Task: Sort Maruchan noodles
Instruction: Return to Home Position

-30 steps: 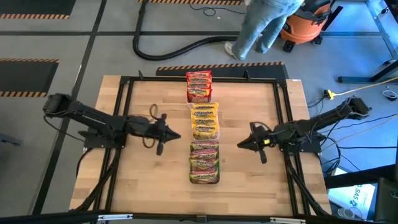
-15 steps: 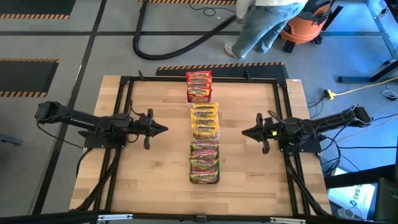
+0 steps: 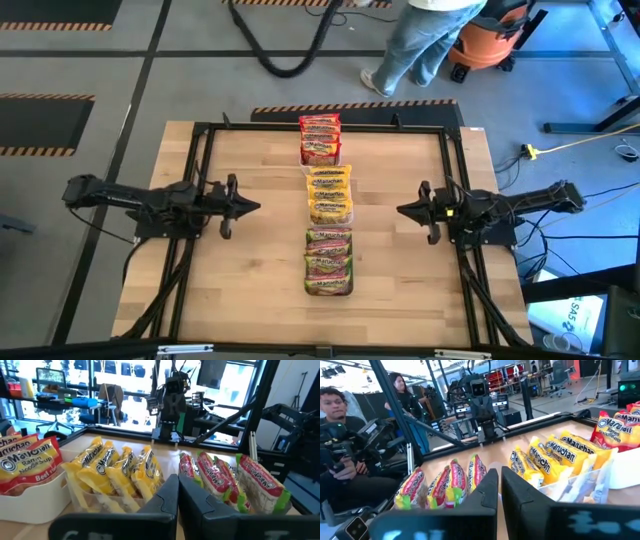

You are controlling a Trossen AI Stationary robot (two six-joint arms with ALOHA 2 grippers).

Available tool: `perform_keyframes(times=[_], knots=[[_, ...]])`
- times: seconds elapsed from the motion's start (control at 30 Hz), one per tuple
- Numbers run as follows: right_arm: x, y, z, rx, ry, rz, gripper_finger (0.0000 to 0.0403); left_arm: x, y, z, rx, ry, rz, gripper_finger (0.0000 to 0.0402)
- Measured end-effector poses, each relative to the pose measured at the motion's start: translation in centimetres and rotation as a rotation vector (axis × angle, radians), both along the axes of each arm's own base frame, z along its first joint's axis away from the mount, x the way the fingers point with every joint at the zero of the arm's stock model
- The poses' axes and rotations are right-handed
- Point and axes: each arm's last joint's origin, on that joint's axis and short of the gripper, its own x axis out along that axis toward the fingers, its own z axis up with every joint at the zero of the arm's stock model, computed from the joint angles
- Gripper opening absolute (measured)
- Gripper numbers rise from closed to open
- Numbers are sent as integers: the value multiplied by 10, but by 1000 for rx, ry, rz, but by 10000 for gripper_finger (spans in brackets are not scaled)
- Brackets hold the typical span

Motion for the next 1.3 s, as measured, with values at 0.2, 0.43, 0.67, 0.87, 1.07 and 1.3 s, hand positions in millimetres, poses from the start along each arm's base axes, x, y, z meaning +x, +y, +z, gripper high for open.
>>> perform_keyframes(times=[0.2,0.43,0.67,0.87,1.07,1.3], knots=[[-10,1,-1,-31,-11,78,0,-8,0,-1,0,8,-11,1],[-13,1,-2,-80,-12,104,0,-17,0,1,45,-35,-51,1],[-13,0,-2,-105,-4,78,1,-20,2,-3,69,6,22,5],[-13,0,-3,-106,0,79,1,-19,2,-4,77,18,29,1],[-13,0,-3,-106,1,79,1,-19,2,-4,77,23,29,8],[-13,0,-3,-106,2,79,1,-19,2,-4,77,22,29,15]])
